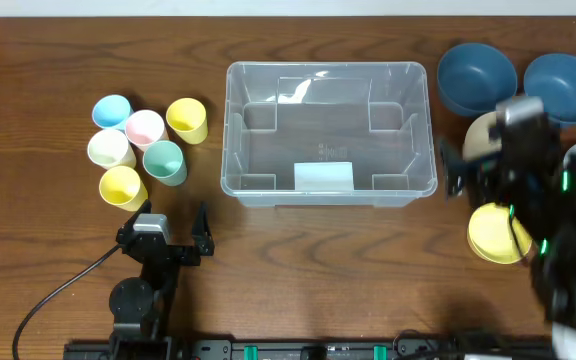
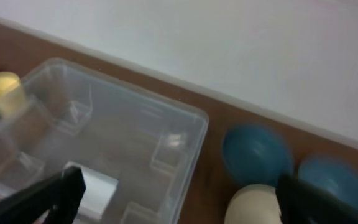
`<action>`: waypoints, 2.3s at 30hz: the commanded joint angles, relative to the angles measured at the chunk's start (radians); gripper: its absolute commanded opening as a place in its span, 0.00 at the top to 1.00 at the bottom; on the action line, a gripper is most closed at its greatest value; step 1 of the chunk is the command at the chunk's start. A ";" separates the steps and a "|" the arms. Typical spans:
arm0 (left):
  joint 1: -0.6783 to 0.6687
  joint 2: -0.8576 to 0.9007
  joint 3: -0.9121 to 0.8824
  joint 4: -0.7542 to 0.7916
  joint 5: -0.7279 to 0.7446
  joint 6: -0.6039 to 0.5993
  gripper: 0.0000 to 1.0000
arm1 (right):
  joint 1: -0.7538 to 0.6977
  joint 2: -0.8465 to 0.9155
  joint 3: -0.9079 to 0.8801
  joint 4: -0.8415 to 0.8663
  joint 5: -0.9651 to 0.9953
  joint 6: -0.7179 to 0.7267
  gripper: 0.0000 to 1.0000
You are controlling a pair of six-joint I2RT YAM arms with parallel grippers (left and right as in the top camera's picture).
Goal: Pack container
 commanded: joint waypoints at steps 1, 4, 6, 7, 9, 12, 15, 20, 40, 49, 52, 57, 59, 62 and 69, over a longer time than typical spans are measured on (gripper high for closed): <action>-0.002 -0.006 -0.016 -0.036 0.008 0.017 0.02 | -0.044 0.185 0.171 -0.120 -0.069 -0.006 0.01; -0.002 -0.006 -0.016 -0.036 0.008 0.017 0.02 | -0.048 0.300 0.261 -0.222 -0.146 -0.006 0.01; -0.002 -0.006 -0.016 -0.036 0.008 0.017 0.02 | -0.048 0.352 0.282 -0.275 -0.237 -0.006 0.01; -0.002 -0.006 -0.016 -0.036 0.008 0.017 0.02 | -0.048 0.367 0.282 -0.289 -0.270 -0.007 0.01; -0.002 -0.006 -0.016 -0.036 0.008 0.017 0.02 | -0.049 0.383 0.282 -0.295 -0.292 -0.006 0.01; -0.002 -0.006 -0.016 -0.036 0.008 0.017 0.02 | -0.066 0.384 0.282 -0.277 -0.314 0.017 0.01; -0.002 -0.006 -0.016 -0.036 0.008 0.017 0.02 | -0.117 0.378 0.296 -0.272 -0.313 0.086 0.01; -0.002 -0.006 -0.016 -0.036 0.008 0.017 0.02 | -0.256 0.388 0.300 -0.306 -0.180 0.306 0.01; -0.002 -0.006 -0.016 -0.036 0.008 0.017 0.02 | -0.605 0.634 0.040 -0.272 0.154 0.613 0.16; -0.002 -0.006 -0.016 -0.036 0.008 0.017 0.02 | -0.603 0.635 -0.080 -0.114 0.137 0.624 0.26; -0.002 -0.006 -0.016 -0.036 0.008 0.017 0.02 | -0.595 0.635 -0.126 -0.042 0.135 0.652 0.26; -0.002 -0.006 -0.016 -0.036 0.008 0.017 0.02 | -0.571 0.635 -0.199 0.095 0.128 0.668 0.26; -0.002 -0.006 -0.016 -0.036 0.008 0.017 0.02 | -0.562 0.635 -0.223 0.144 0.124 0.668 0.26; -0.002 -0.006 -0.016 -0.036 0.008 0.017 0.02 | -0.549 0.635 -0.251 0.204 0.112 0.667 0.27; -0.002 -0.006 -0.016 -0.036 0.008 0.017 0.02 | -0.511 0.635 -0.303 0.304 0.113 0.668 0.39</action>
